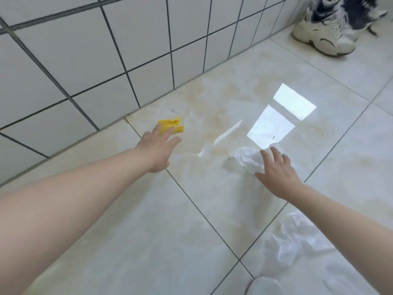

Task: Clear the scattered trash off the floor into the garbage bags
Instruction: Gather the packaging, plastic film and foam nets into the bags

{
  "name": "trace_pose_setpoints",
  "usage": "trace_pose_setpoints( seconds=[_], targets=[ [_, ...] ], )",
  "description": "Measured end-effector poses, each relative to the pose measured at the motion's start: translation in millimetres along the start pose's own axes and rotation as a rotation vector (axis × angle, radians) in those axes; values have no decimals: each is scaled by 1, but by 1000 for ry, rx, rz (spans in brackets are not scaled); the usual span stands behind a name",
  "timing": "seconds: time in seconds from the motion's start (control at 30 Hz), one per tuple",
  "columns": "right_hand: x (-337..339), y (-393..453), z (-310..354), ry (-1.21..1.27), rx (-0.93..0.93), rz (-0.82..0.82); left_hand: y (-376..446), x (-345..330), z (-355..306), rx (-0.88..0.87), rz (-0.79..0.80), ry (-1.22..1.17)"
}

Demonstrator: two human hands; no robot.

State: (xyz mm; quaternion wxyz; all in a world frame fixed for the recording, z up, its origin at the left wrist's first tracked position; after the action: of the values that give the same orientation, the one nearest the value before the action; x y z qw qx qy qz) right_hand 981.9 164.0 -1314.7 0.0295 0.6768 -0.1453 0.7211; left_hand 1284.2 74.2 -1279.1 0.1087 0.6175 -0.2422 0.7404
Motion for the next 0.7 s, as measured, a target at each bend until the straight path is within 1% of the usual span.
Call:
trace_pose_setpoints(
  seconds=[0.07,0.1,0.17,0.3,0.37,0.4,0.47,0.57,0.7],
  targets=[
    [-8,1,-11,38,-37,32,23,1,5,119,-53,-108],
    [-14,-1,-14,60,-31,60,32,-3,8,166,-47,-150],
    [-24,-7,-14,71,28,85,43,-15,13,201,9,-177],
    [-29,-18,0,47,143,-8,48,-46,22,248,116,-266],
    [-33,-21,8,41,211,-44,47,-57,23,258,120,-307],
    [-34,-21,11,52,222,-47,47,-60,22,248,95,-312],
    [-32,-19,15,93,249,-30,46,-59,21,233,-8,-311],
    [-22,-18,25,226,308,-36,40,-51,13,229,-129,-253],
    [-3,-20,29,441,234,-114,34,-47,1,213,-194,-139]
  ],
)
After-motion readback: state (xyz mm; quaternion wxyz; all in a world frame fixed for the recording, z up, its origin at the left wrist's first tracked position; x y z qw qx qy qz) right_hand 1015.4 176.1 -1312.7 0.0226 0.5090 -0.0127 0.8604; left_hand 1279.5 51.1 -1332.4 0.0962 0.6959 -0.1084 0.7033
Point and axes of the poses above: each hand's wrist, its own y-axis towards the middle knuckle, its own x-axis out of the back of the hand, z = x × y, the point moved 7 cm from there along y, towards the middle knuckle, and after that the axes turned 13 degrees about -z, right-handed, at the moved point
